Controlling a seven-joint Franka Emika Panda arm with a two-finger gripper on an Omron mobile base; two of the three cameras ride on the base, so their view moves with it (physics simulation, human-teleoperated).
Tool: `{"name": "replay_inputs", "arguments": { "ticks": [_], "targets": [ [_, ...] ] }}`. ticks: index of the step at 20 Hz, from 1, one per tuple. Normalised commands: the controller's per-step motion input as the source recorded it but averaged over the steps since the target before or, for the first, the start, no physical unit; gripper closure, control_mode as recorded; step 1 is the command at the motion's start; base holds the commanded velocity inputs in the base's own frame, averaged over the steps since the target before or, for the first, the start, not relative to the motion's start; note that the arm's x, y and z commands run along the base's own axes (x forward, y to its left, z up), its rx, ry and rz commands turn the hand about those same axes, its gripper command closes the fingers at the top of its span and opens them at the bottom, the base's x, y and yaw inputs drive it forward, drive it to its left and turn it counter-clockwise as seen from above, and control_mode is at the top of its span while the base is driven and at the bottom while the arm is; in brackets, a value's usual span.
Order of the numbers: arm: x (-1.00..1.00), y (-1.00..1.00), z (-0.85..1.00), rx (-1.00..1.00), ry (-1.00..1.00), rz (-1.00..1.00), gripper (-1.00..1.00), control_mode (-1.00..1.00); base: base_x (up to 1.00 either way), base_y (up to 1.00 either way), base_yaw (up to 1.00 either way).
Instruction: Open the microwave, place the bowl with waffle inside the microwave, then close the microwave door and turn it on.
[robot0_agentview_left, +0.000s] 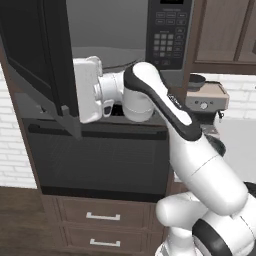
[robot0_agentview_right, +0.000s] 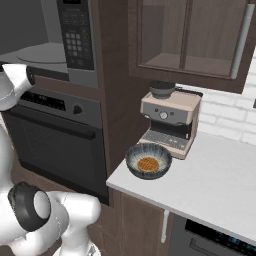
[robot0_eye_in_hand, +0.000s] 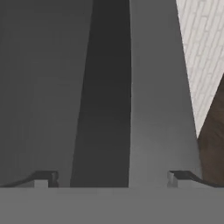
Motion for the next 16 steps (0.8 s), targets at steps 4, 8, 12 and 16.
{"name": "replay_inputs", "arguments": {
  "ticks": [4,8,12,16],
  "targets": [
    [0.44,1.00,0.00,-0.02,-0.06,0.01,-1.00,-1.00,0.00,0.00,0.00],
    [0.33,0.98,0.00,-0.05,-0.03,0.00,-1.00,-1.00,0.00,0.00,0.00],
    [0.11,0.74,0.00,-0.03,-0.06,0.00,-1.00,-1.00,0.00,0.00,0.00],
    [-0.23,-0.43,0.01,-0.03,-0.02,-0.07,-1.00,-1.00,0.00,0.00,0.00]
  ]
}}
